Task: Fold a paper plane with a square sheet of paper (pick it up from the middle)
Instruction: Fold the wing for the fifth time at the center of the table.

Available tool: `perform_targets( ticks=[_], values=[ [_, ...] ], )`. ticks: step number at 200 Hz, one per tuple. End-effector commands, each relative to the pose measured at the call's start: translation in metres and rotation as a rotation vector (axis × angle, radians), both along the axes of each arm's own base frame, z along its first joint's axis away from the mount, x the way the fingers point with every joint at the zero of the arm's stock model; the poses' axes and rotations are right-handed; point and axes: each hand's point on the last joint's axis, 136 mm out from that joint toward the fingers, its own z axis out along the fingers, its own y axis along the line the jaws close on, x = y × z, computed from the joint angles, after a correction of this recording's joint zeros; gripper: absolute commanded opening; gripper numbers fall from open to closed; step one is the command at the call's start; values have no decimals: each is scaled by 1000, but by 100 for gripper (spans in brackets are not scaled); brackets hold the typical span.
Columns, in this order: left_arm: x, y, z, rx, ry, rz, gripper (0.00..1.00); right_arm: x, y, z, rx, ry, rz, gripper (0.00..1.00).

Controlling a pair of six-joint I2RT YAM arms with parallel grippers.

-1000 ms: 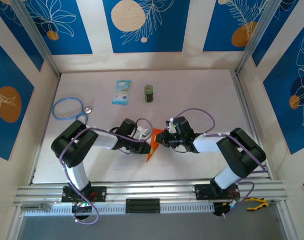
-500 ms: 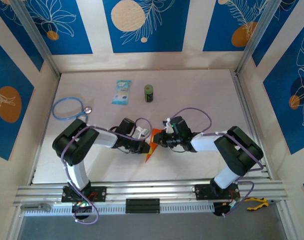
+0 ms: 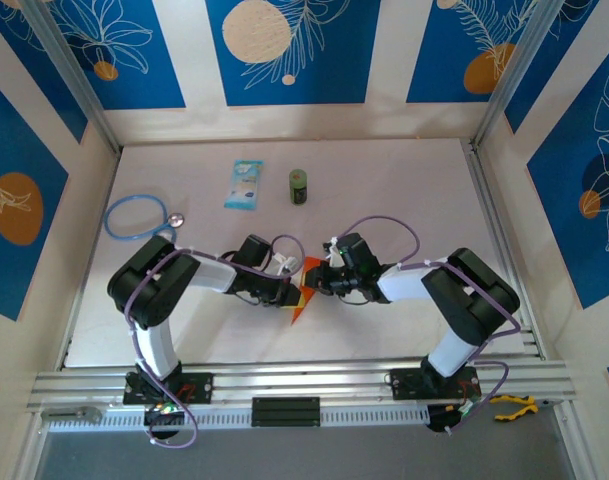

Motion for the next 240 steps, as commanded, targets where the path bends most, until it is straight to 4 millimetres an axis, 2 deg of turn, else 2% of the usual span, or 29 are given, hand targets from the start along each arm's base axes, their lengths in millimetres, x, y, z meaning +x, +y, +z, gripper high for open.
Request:
perform_targets(
  ticks=[1, 91, 126, 141, 169, 189, 232, 240],
  values=[
    [-8, 12, -26, 88, 67, 11, 0, 1, -8, -13, -27, 28, -28, 11],
    [-9, 18, -36, 133, 101, 24, 0, 4, -10, -26, -40, 65, -45, 11],
    [-8, 19, -35, 140, 98, 26, 0, 1, -13, -39, -68, 114, -58, 11],
    [-7, 18, -30, 129, 88, 21, 0, -1, -15, -44, -79, 133, -61, 11],
    [-10, 16, -17, 92, 80, 4, 8, -5, -18, -53, -107, 174, -74, 10],
    [-14, 17, -9, 77, 75, -12, 11, -5, -20, -55, -123, 188, -76, 10],
    [-28, 16, 2, 37, 108, -62, 7, -4, -17, -53, -131, 182, -74, 9],
    [-29, 17, 2, 43, 107, -69, 3, -4, -18, -54, -138, 188, -77, 9]
  ],
)
